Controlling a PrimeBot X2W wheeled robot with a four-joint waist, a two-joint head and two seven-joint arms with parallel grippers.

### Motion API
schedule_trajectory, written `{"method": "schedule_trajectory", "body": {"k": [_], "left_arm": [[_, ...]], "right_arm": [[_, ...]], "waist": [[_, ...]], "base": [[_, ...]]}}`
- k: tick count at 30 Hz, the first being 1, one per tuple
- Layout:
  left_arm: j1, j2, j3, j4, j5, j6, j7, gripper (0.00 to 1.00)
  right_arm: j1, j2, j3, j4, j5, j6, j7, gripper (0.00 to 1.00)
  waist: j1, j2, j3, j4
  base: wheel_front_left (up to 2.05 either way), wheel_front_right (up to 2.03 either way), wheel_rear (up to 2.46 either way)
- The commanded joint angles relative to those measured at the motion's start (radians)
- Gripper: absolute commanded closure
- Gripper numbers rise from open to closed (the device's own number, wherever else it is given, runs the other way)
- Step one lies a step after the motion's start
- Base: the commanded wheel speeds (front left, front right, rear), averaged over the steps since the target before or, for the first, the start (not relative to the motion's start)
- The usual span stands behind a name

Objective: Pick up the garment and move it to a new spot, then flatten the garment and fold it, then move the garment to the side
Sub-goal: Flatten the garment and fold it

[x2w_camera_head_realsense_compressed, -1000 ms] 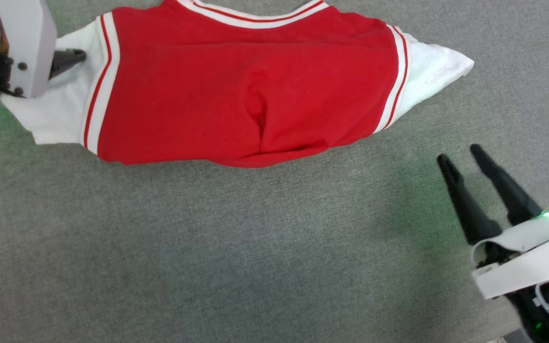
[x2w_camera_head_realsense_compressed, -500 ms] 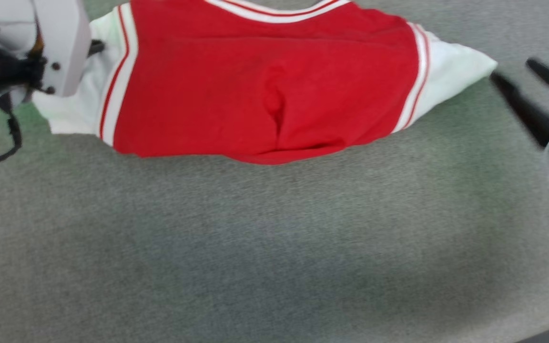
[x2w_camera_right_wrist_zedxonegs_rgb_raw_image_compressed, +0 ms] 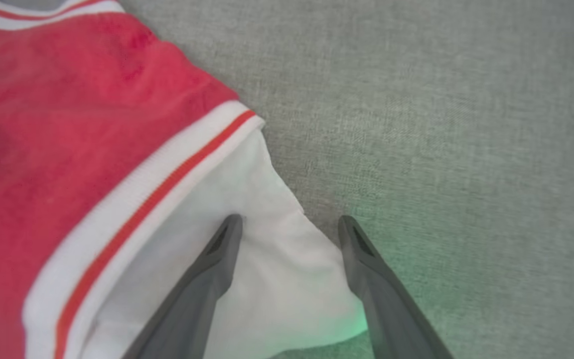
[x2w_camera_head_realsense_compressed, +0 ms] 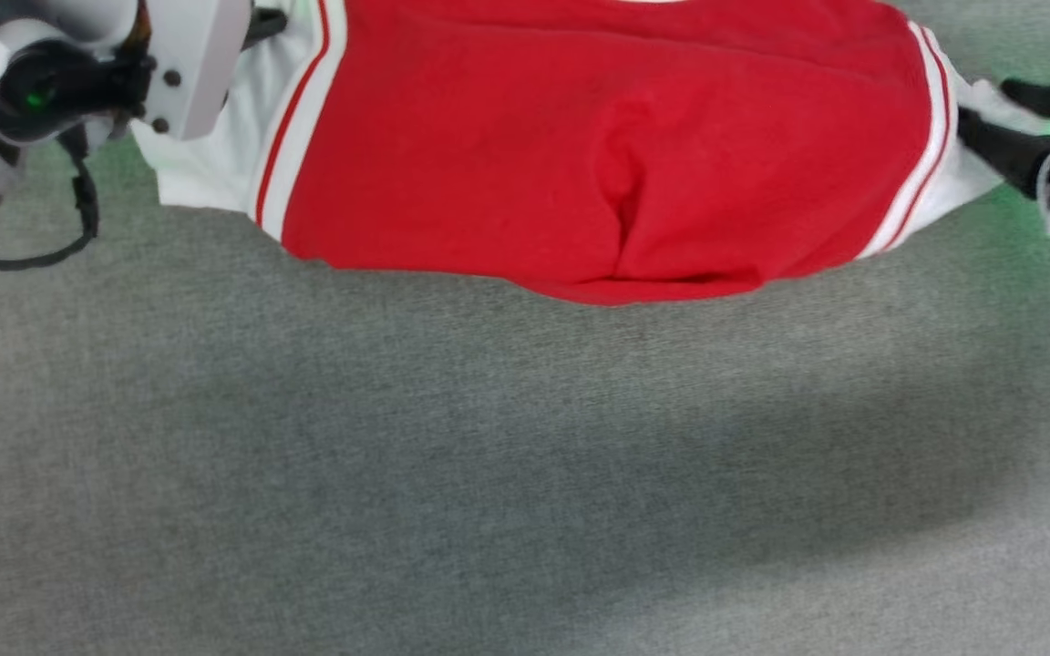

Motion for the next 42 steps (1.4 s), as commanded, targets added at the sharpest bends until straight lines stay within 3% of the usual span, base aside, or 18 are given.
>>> {"method": "schedule_trajectory", "body": {"k": [1,8,9,10,11,12,22,33,39,42], "left_arm": [[0.080,-0.020,-0.052,0.021,0.003,0.002,0.015,1.00],[0.069,-0.034,-0.054,0.014,-0.003,0.003,0.007,1.00],[0.066,-0.036,-0.054,0.014,-0.004,0.003,0.006,1.00],[0.064,-0.039,-0.054,0.014,-0.006,0.002,0.003,1.00],[0.063,-0.042,-0.054,0.015,-0.011,0.002,-0.003,1.00],[0.063,-0.046,-0.054,0.016,-0.015,0.002,-0.010,1.00],[0.100,-0.073,0.009,0.025,-0.149,0.001,-0.292,1.00],[0.196,-0.011,0.135,-0.142,-0.284,0.002,-0.631,1.00],[0.168,-0.032,0.158,-0.023,-0.240,0.002,-0.760,1.00],[0.104,-0.084,0.177,0.113,-0.201,0.002,-0.832,1.00]], "right_arm": [[-0.026,-0.006,0.030,0.013,0.026,-0.001,-0.007,0.00],[-0.045,-0.024,0.162,0.061,0.070,-0.001,-0.013,0.00],[-0.050,-0.028,0.183,0.064,0.078,-0.001,-0.013,0.51],[-0.055,-0.033,0.199,0.066,0.085,-0.001,-0.021,0.60],[-0.058,-0.033,0.208,0.071,0.094,-0.001,-0.033,0.94],[-0.067,-0.035,0.217,0.075,0.101,-0.001,-0.044,1.00],[-0.124,-0.082,0.203,0.160,0.159,-0.001,-0.222,1.00],[-0.152,-0.131,0.117,0.227,0.178,-0.001,-0.375,1.00],[-0.241,-0.080,0.052,0.322,0.116,-0.001,-0.483,1.00],[-0.338,-0.027,0.013,0.399,0.055,-0.001,-0.561,1.00]], "waist": [[0.0000,-0.0001,0.010,0.009],[0.0000,-0.0001,0.022,0.012],[0.0000,-0.0001,0.023,0.012],[0.0000,-0.0001,0.024,0.013],[0.0000,-0.0001,0.023,0.014],[0.0000,-0.0001,0.021,0.016],[0.0000,-0.0001,-0.106,0.080],[0.0000,-0.0001,-0.215,0.207],[0.0000,-0.0001,-0.204,0.251],[0.0000,-0.0001,-0.190,0.262]], "base": [[0.00,0.00,0.00],[0.00,0.00,0.00],[0.00,0.00,0.00],[0.00,0.00,0.00],[0.00,0.00,0.00],[0.00,0.00,0.00],[0.00,0.00,0.00],[0.00,0.00,0.00],[0.00,0.00,0.00],[0.00,0.00,0.00]]}}
